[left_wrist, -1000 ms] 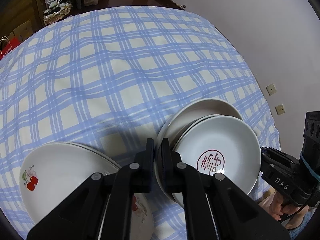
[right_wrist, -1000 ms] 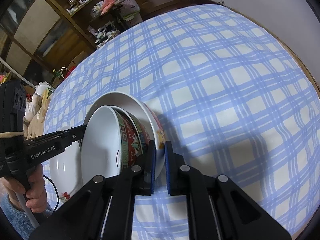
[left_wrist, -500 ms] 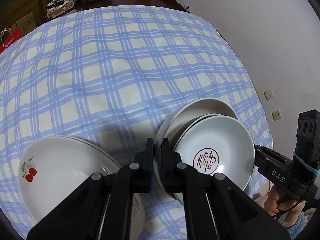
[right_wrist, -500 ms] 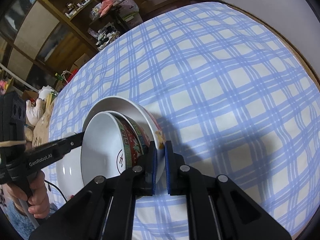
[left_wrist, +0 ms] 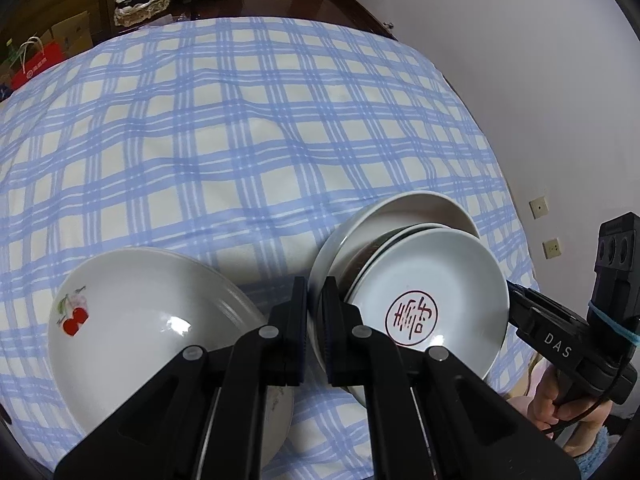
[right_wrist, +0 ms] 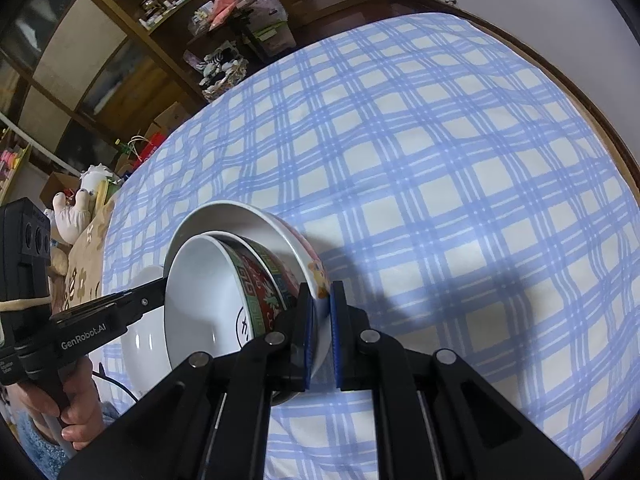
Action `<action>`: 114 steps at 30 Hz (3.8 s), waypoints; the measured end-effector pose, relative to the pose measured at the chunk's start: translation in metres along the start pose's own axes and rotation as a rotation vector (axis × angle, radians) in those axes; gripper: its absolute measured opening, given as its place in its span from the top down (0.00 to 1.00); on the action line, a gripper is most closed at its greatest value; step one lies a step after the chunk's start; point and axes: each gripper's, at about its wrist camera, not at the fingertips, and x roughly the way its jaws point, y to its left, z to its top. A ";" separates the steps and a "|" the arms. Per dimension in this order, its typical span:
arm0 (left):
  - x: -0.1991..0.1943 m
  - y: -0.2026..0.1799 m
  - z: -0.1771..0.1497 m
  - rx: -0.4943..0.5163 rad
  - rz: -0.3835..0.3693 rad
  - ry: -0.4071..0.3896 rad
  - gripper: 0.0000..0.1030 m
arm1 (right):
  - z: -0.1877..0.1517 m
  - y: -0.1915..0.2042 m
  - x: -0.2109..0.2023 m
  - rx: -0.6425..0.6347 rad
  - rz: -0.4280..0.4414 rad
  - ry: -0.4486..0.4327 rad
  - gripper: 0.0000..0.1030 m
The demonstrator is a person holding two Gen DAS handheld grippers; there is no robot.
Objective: Organize plates and bowls
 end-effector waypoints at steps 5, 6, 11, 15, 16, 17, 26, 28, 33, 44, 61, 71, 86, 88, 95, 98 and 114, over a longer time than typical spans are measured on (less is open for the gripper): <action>-0.017 0.005 -0.003 -0.022 0.008 -0.022 0.95 | 0.002 0.013 -0.007 -0.023 0.008 -0.004 0.90; -0.020 0.006 -0.003 -0.025 0.009 -0.027 0.95 | 0.002 0.015 -0.009 -0.023 0.011 -0.006 0.90; -0.043 0.005 -0.002 -0.027 0.014 -0.060 0.94 | 0.005 0.027 -0.023 -0.043 0.016 -0.021 0.90; -0.063 0.006 -0.005 -0.030 0.022 -0.091 0.94 | 0.006 0.042 -0.035 -0.076 0.028 -0.030 0.90; -0.069 0.007 -0.007 -0.034 0.027 -0.099 0.94 | 0.005 0.046 -0.037 -0.078 0.034 -0.032 0.90; -0.074 0.009 -0.009 -0.035 0.033 -0.107 0.94 | 0.004 0.052 -0.038 -0.089 0.040 -0.033 0.90; -0.125 0.048 -0.041 -0.087 0.132 -0.169 0.94 | -0.016 0.109 -0.032 -0.161 0.121 -0.014 0.91; -0.135 0.059 -0.049 -0.101 0.160 -0.183 0.94 | -0.022 0.123 -0.028 -0.174 0.140 -0.004 0.91; -0.148 0.088 -0.066 -0.140 0.202 -0.193 0.94 | -0.036 0.151 -0.012 -0.209 0.161 0.021 0.91; -0.109 0.118 -0.084 -0.172 0.185 -0.159 0.95 | -0.052 0.151 0.031 -0.199 0.110 0.084 0.91; -0.083 0.133 -0.068 -0.208 0.150 -0.142 0.95 | -0.037 0.145 0.052 -0.185 0.085 0.091 0.91; -0.076 0.141 -0.061 -0.231 0.122 -0.112 0.94 | -0.031 0.143 0.062 -0.166 0.084 0.143 0.91; -0.071 0.141 -0.061 -0.228 0.114 -0.105 0.95 | -0.036 0.135 0.065 -0.138 0.096 0.147 0.91; -0.072 0.140 -0.062 -0.228 0.109 -0.103 0.95 | -0.037 0.134 0.064 -0.138 0.096 0.147 0.91; -0.073 0.141 -0.064 -0.204 0.138 -0.110 0.86 | -0.039 0.134 0.057 -0.141 0.107 0.120 0.91; -0.075 0.141 -0.066 -0.203 0.146 -0.108 0.84 | -0.036 0.135 0.045 -0.156 0.102 0.083 0.91; -0.210 0.103 -0.100 -0.092 0.346 -0.369 0.83 | -0.037 0.130 -0.076 -0.244 0.034 -0.212 0.80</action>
